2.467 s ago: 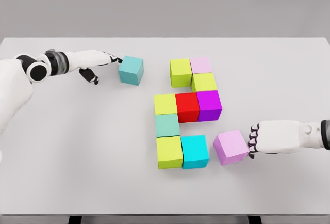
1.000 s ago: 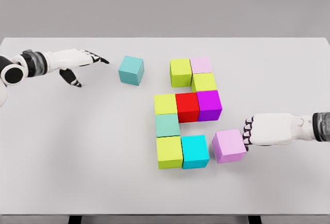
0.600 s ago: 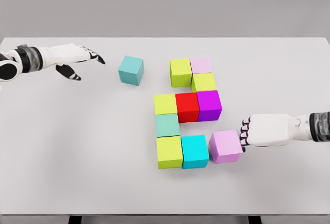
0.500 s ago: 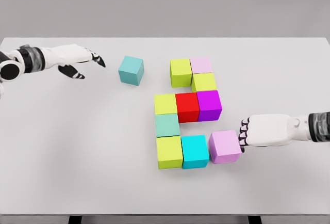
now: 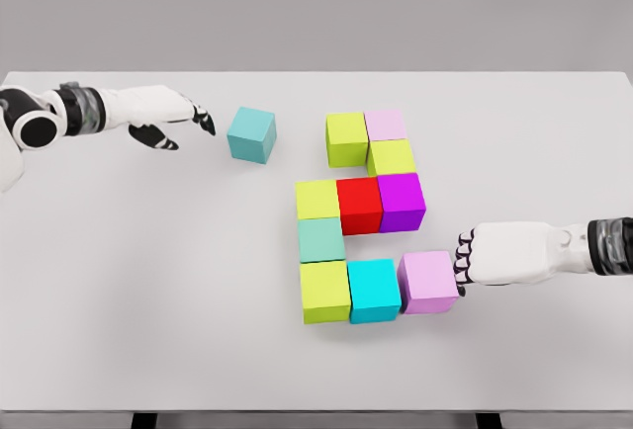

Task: Assemble the squares on the desktop into the number 2

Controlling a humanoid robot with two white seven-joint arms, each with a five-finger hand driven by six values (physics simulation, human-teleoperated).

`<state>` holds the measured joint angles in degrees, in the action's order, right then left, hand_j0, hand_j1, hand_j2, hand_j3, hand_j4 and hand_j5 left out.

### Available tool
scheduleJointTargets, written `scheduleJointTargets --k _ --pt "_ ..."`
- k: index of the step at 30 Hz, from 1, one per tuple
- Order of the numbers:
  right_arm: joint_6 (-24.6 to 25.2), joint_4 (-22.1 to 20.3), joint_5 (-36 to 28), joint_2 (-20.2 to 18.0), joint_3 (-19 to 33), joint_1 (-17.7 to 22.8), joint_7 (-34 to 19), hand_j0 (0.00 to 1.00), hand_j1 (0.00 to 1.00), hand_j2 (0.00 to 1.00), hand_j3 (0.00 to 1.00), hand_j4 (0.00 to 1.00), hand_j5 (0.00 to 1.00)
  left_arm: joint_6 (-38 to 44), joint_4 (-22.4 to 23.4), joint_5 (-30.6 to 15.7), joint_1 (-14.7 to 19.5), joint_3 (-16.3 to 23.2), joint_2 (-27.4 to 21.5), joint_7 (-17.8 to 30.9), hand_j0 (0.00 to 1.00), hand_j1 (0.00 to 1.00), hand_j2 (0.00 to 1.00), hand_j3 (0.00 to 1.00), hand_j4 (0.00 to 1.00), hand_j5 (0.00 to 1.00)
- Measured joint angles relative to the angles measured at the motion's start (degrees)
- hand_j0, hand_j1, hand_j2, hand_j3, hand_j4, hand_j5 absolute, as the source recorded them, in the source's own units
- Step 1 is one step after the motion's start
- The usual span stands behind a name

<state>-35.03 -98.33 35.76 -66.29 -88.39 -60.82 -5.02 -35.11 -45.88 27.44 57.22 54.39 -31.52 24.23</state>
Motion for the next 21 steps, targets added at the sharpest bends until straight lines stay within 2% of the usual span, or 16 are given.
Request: scheduleJointTargets --k 21 --pt "0.0 1.2 0.0 1.1 1.2 0.0 0.0 0.54 0.54 0.54 0.54 0.54 0.54 0.0 0.0 0.1 0.5 1.0 2.3 0.1 0.72 0.72 0.72 0.72 0.72 0.72"
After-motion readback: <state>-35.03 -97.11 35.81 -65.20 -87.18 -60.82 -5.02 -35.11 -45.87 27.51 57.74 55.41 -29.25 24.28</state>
